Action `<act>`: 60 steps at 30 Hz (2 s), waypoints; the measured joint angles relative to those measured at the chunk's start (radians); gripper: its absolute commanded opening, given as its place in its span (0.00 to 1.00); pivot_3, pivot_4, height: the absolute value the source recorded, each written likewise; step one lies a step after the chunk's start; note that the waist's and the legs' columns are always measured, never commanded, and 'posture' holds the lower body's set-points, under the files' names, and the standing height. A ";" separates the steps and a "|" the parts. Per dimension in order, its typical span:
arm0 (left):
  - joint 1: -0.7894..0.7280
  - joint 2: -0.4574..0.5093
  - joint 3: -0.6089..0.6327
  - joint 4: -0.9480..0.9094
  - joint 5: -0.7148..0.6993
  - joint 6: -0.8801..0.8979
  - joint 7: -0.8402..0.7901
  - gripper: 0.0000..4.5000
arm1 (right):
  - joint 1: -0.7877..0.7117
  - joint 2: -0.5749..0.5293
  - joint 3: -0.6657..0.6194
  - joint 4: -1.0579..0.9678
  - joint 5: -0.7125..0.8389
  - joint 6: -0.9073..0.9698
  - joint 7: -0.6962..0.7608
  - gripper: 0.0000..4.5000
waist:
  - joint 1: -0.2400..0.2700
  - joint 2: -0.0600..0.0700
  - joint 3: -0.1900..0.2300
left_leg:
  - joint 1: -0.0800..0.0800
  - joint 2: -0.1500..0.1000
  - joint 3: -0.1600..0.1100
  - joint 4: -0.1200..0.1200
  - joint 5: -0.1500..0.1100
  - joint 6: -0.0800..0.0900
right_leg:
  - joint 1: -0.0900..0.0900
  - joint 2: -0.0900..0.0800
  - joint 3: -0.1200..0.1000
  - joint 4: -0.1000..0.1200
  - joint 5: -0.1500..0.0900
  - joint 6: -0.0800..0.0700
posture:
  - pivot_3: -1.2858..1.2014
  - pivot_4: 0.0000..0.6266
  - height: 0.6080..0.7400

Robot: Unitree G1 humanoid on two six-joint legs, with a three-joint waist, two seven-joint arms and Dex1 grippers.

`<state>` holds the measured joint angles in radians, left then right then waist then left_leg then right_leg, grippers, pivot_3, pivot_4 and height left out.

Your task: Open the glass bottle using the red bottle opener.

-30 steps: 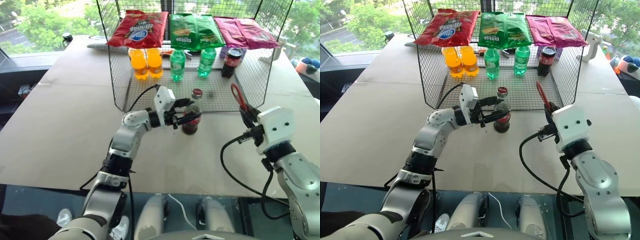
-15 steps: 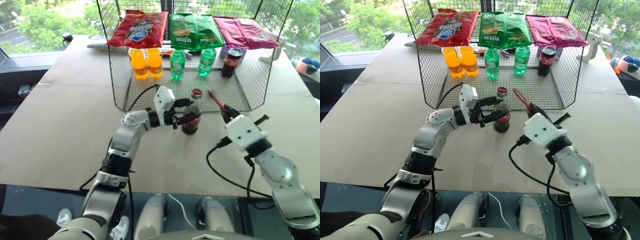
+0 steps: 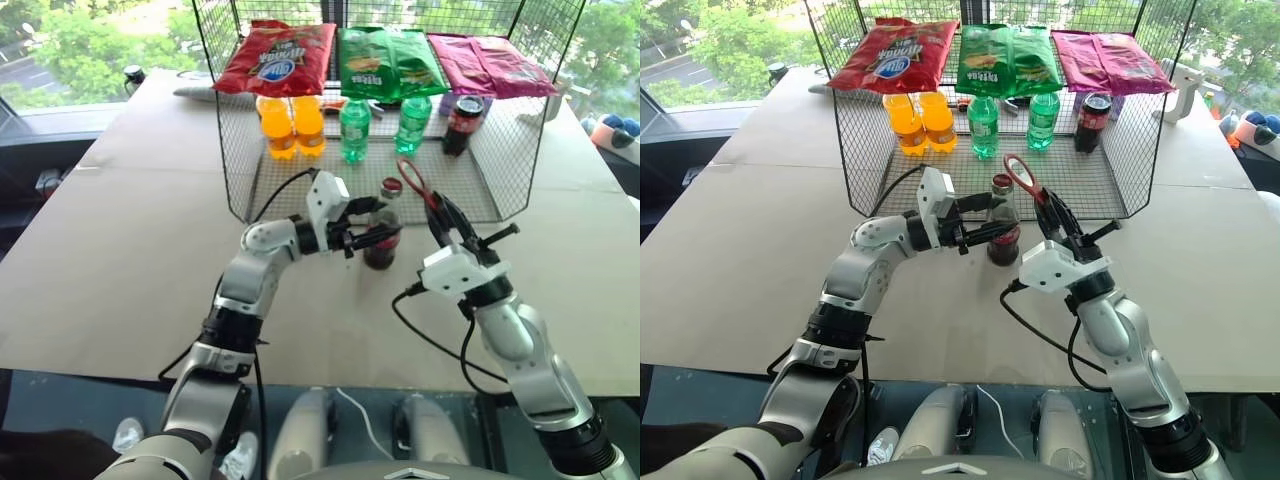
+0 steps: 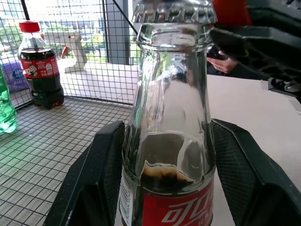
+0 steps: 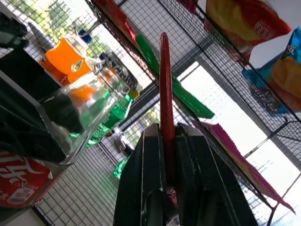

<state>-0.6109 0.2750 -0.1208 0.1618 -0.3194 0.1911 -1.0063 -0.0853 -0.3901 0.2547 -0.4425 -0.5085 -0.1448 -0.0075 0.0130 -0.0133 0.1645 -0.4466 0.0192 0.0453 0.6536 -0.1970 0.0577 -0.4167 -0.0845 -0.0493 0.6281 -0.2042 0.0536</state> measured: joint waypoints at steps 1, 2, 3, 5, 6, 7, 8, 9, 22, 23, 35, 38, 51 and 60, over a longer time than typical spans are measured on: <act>0.000 0.001 0.000 0.000 0.000 0.000 0.000 0.50 | 0.001 -0.005 0.000 0.009 0.000 -0.018 0.002 0.00 | 0.000 0.000 0.000 | 0.000 0.000 0.000 0.000 0.000 0.000 | 0.000 0.000 0.000 0.000 0.000 0.000 | 0.52 0.24 1.00; 0.000 0.002 0.000 0.000 0.000 0.000 -0.001 0.50 | 0.002 -0.009 -0.001 0.019 0.001 -0.033 0.004 0.00 | 0.000 0.000 0.000 | 0.000 0.000 0.000 0.000 0.000 0.000 | 0.000 0.000 0.000 0.000 0.000 0.000 | 0.52 0.24 1.00; 0.000 0.003 0.000 0.000 -0.001 0.000 -0.001 0.50 | 0.002 -0.020 -0.003 0.031 0.001 -0.057 0.011 0.00 | 0.000 0.000 0.000 | 0.000 0.000 0.000 0.000 0.000 0.000 | 0.000 0.000 0.000 0.000 0.000 0.000 | 0.52 0.24 1.00; 0.000 0.007 0.000 0.000 -0.006 0.002 -0.002 0.50 | 0.002 -0.034 -0.009 0.047 0.002 -0.090 0.023 0.00 | 0.000 0.000 0.000 | 0.000 0.000 0.000 0.000 0.000 0.000 | 0.000 0.000 0.000 0.000 0.000 0.000 | 0.52 0.24 1.00; 0.000 0.010 0.001 -0.001 -0.009 0.004 -0.002 0.50 | 0.002 -0.037 -0.016 0.060 0.002 -0.105 0.026 0.00 | 0.000 0.000 0.000 | 0.000 0.000 0.000 0.000 0.000 0.000 | 0.000 0.000 0.000 0.000 0.000 0.000 | 0.52 0.24 1.00; 0.000 0.011 0.001 -0.001 -0.011 0.004 -0.003 0.50 | 0.002 -0.039 -0.018 0.066 0.002 -0.110 0.027 0.00 | 0.000 0.000 0.000 | 0.000 0.000 0.000 0.000 0.000 0.000 | 0.000 0.000 0.000 0.000 0.000 -0.001 | 0.52 0.24 1.00; 0.000 0.013 0.001 -0.002 -0.013 0.007 -0.003 0.50 | 0.002 -0.041 -0.024 0.077 0.002 -0.124 0.028 0.00 | 0.000 0.000 0.000 | 0.000 0.000 0.000 0.000 0.000 0.000 | 0.000 0.000 0.000 0.000 0.000 -0.001 | 0.52 0.24 1.00; 0.000 0.017 0.001 -0.003 -0.017 0.009 -0.004 0.50 | 0.001 -0.043 -0.030 0.089 0.002 -0.139 0.028 0.00 | 0.000 0.000 0.000 | 0.000 0.000 0.000 0.000 0.000 0.000 | 0.000 0.000 0.000 0.000 0.000 -0.001 | 0.52 0.24 1.00; 0.004 0.040 0.002 -0.025 -0.027 0.032 -0.012 0.50 | -0.070 -0.027 -0.034 0.236 -0.117 -0.280 -0.052 0.00 | -0.001 0.000 0.000 | 0.001 0.000 0.002 0.000 0.001 -0.001 | 0.000 0.001 0.002 0.001 0.001 -0.001 | 0.52 0.24 1.00; 0.004 0.041 0.002 -0.026 -0.028 0.034 -0.012 0.50 | -0.083 -0.022 -0.030 0.254 -0.139 -0.292 -0.069 0.00 | -0.001 0.000 0.000 | 0.001 0.000 0.002 0.000 0.002 -0.003 | 0.000 0.001 0.002 0.001 0.001 -0.001 | 0.52 0.24 1.00; 0.002 0.057 0.003 -0.029 -0.036 0.049 -0.019 0.50 | -0.125 0.009 0.004 0.365 -0.281 -0.337 -0.230 0.00 | -0.001 0.000 0.000 | 0.004 0.000 0.002 0.000 0.002 -0.004 | 0.002 0.001 0.004 0.002 0.000 -0.001 | 0.52 0.24 1.00; 0.001 0.059 0.002 -0.029 -0.036 0.050 -0.020 0.50 | -0.123 0.019 0.017 0.371 -0.326 -0.331 -0.270 0.00 | -0.001 0.000 0.000 | 0.005 0.000 0.002 0.000 0.002 -0.004 | 0.002 0.001 0.005 0.003 0.000 -0.001 | 0.52 0.24 1.00; -0.012 0.073 -0.005 -0.028 -0.025 0.068 -0.024 0.50 | -0.121 0.021 0.042 0.366 -0.392 -0.271 -0.318 0.00 | -0.002 0.000 0.000 | 0.012 0.002 0.005 -0.001 0.000 0.000 | 0.005 0.001 0.009 0.006 0.000 -0.001 | 0.52 0.24 1.00; -0.037 0.074 -0.009 -0.011 -0.013 0.088 -0.036 0.50 | -0.086 0.002 0.020 0.228 -0.340 -0.173 -0.140 0.00 | -0.002 0.000 0.000 | 0.013 0.002 0.006 -0.001 0.000 0.000 | 0.005 0.001 0.009 0.007 -0.002 0.001 | 0.52 0.24 1.00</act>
<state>-0.6478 0.3491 -0.1301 0.1504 -0.3325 0.2786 -1.0426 -0.1709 -0.3882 0.2745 -0.2149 -0.8484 -0.3182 -0.1478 0.0113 -0.0136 0.1644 -0.4339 0.0216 0.0508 0.6528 -0.1973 0.0581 -0.4113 -0.0837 -0.0398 0.6346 -0.2059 0.0548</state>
